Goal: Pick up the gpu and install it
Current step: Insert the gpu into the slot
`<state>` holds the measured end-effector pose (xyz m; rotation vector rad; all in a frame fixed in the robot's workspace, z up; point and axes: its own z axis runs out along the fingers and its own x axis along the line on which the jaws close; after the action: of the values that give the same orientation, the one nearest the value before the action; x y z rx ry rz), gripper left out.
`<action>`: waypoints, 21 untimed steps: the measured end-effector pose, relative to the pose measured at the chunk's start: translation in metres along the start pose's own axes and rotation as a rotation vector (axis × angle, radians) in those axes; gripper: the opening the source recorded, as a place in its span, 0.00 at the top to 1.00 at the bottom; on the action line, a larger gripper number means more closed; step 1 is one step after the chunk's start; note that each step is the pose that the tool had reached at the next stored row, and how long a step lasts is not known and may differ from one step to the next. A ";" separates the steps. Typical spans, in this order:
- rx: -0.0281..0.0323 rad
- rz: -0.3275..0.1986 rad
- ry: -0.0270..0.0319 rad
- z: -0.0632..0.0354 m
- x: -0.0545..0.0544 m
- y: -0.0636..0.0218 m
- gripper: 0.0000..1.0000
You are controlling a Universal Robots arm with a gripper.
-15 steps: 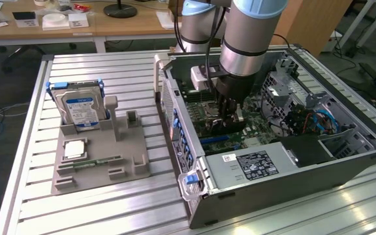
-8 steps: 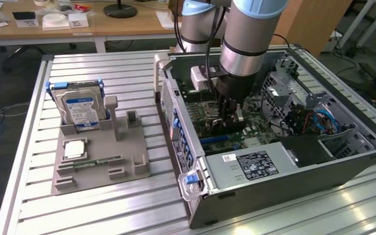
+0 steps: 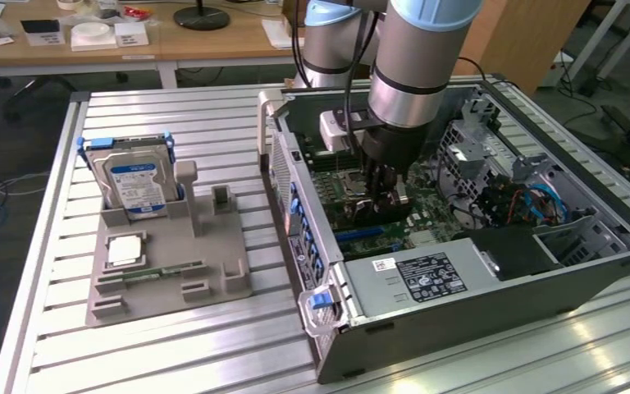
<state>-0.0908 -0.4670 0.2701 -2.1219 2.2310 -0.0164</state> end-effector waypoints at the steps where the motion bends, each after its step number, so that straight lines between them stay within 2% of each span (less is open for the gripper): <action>1: -0.0001 0.000 -0.0001 0.0000 0.000 -0.0002 0.73; 13: 0.0000 0.000 0.0000 0.0004 0.000 -0.0077 0.73; 21: 0.0001 0.003 0.0001 0.0012 0.000 -0.0083 0.73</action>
<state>-0.0825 -0.4669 0.2694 -2.1183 2.2344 -0.0165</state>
